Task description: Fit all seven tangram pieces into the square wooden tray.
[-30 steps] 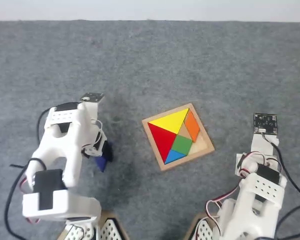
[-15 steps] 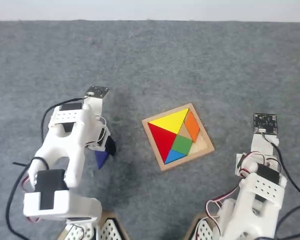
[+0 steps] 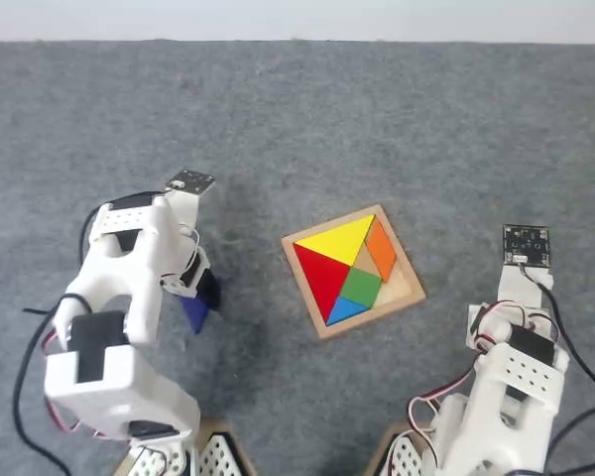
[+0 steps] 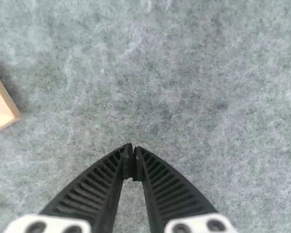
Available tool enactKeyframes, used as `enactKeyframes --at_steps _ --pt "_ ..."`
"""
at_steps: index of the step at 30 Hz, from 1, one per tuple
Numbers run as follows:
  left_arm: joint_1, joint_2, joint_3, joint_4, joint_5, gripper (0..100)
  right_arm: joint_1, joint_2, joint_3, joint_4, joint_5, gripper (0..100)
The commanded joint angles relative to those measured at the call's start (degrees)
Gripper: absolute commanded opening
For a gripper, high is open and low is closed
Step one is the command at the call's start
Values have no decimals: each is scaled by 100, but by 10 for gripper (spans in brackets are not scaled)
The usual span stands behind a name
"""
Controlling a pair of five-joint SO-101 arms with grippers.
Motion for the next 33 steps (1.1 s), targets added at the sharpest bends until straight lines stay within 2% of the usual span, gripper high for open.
enactKeyframes --at_steps 1,8,12,19,22,26,33 --pt "-35 -255 409 -26 -88 176 -40 -145 -105 -84 70 8" --pt "457 -1196 892 18 105 173 -40 -145 -105 -75 70 8" --pt "800 -1785 840 475 202 172 -22 -145 -97 -75 70 8" --pt "448 -2611 945 914 149 236 -22 -145 -105 -75 70 8" --pt "413 -2532 1121 853 149 245 -31 -145 -105 -66 70 8" --pt "334 -2259 1385 360 176 246 -22 -145 -105 -48 70 8" --pt "-79 -1495 1209 -167 185 246 -22 -145 -105 -40 70 8"
